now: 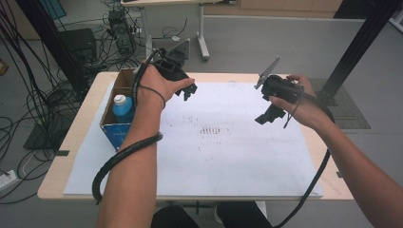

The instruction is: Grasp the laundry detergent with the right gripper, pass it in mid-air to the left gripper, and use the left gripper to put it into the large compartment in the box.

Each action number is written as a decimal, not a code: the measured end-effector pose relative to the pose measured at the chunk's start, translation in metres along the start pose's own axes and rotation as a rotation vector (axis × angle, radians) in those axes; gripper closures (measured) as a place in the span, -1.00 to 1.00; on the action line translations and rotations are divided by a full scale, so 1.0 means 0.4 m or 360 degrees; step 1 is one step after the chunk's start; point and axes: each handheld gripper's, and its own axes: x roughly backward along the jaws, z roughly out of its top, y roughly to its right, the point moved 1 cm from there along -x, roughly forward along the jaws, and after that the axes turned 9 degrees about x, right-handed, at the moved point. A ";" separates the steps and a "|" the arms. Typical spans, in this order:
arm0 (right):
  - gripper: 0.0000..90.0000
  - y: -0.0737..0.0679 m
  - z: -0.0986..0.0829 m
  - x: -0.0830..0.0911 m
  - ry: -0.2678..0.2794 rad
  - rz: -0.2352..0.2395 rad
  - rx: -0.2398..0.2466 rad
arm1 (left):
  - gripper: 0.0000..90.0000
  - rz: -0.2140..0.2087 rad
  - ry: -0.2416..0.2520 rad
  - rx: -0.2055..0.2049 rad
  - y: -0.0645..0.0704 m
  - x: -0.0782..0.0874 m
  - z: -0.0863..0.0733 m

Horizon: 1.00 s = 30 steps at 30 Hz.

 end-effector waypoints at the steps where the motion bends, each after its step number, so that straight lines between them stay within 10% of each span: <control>1: -0.88 0.000 -0.001 -0.001 -0.0005 0.0002 0.0000 | -0.99 -0.0007 0.0000 -0.0009 0.006 -0.001 0.002; 30: -0.88 -0.011 -0.001 0.001 -0.0048 -0.0025 0.0008 | -0.99 -0.0013 0.0051 -0.0013 0.023 0.007 0.017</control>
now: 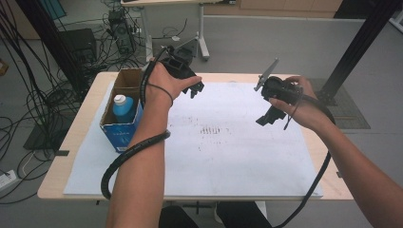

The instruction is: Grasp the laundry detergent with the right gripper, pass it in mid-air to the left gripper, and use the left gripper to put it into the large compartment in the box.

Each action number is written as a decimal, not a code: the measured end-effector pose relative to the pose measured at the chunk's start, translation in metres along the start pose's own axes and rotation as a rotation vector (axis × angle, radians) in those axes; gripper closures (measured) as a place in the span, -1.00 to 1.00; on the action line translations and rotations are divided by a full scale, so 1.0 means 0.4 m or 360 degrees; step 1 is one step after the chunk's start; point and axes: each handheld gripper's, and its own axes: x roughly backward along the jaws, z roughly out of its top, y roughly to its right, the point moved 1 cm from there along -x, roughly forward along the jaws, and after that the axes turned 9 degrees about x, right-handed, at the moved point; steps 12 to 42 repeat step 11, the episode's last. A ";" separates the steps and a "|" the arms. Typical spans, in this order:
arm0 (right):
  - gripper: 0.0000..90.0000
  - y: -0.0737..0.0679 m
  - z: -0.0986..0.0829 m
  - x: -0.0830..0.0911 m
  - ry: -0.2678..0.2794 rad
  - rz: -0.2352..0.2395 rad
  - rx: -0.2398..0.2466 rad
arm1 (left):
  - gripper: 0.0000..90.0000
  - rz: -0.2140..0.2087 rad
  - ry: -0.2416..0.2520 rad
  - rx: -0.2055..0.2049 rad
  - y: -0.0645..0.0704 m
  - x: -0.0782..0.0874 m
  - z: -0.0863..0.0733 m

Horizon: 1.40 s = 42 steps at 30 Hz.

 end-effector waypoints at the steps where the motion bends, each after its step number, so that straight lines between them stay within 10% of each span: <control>1: -0.88 0.000 -0.001 0.000 0.0000 0.0002 0.0002 | -0.99 0.0000 0.0003 0.0000 0.000 0.001 0.000; 42: -0.88 -0.007 -0.003 0.001 -0.0011 -0.0010 0.0006 | -0.99 -0.0006 0.0026 -0.0001 0.004 0.011 -0.003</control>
